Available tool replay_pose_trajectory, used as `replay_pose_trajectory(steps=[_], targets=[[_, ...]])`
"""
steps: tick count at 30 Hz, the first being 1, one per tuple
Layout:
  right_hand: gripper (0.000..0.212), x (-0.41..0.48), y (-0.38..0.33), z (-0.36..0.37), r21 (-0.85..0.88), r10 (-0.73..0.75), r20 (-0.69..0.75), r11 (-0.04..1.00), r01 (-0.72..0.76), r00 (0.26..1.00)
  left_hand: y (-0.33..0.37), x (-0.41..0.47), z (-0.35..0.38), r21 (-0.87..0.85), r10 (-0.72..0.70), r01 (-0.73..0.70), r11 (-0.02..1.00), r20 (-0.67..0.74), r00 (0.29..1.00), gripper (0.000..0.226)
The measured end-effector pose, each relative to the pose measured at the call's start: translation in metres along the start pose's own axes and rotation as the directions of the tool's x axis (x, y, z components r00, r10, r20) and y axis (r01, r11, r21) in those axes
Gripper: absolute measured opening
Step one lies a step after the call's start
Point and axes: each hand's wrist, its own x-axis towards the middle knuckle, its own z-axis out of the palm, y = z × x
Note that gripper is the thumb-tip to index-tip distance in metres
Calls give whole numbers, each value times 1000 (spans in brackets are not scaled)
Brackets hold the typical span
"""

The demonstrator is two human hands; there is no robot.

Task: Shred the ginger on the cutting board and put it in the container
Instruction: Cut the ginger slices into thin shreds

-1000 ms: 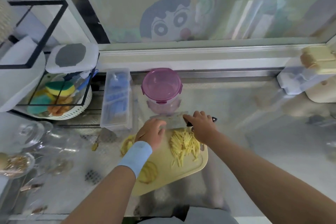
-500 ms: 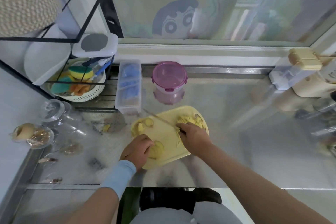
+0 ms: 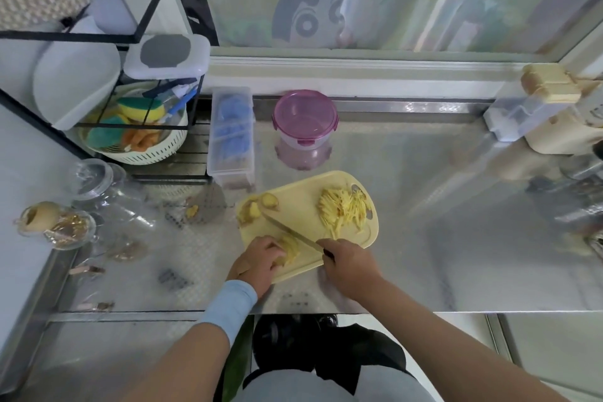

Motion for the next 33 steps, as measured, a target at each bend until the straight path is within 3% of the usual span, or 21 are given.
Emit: replay_pose_trajectory(steps=[7, 13, 17, 21, 25, 28, 33], targets=[[41, -1, -3, -4, 19, -33, 47, 999, 32, 998, 9, -4, 11, -14, -52, 51, 999, -113, 992, 21], [45, 1, -3, -9, 52, -25, 101, 998, 20, 995, 7, -3, 14, -22, 30, -34, 999, -149, 988, 20], [43, 3, -4, -9, 40, -1, 144, 999, -4, 990, 8, -1, 16, -8, 10, -10, 1000, -59, 998, 30], [42, 10, -8, -13, 23, 17, 168, 999, -22, 986, 4, 3, 10, 17, -73, 75, 997, -69, 995, 18], [42, 13, -10, -14, 5, 22, 157, 1000, -23, 987, 13, 3, 0, 53, -11, 13, 998, -45, 999, 34], [42, 17, -10, -13, 5, 28, 148, 1000, -29, 989, 16, 4, 0, 73, -85, 84, 994, 14, 996, 41], [40, 17, -9, -14, 16, 39, 129, 999, -42, 991, 26, 7, 8, 17, -261, 264, 964, -99, 960, 55]])
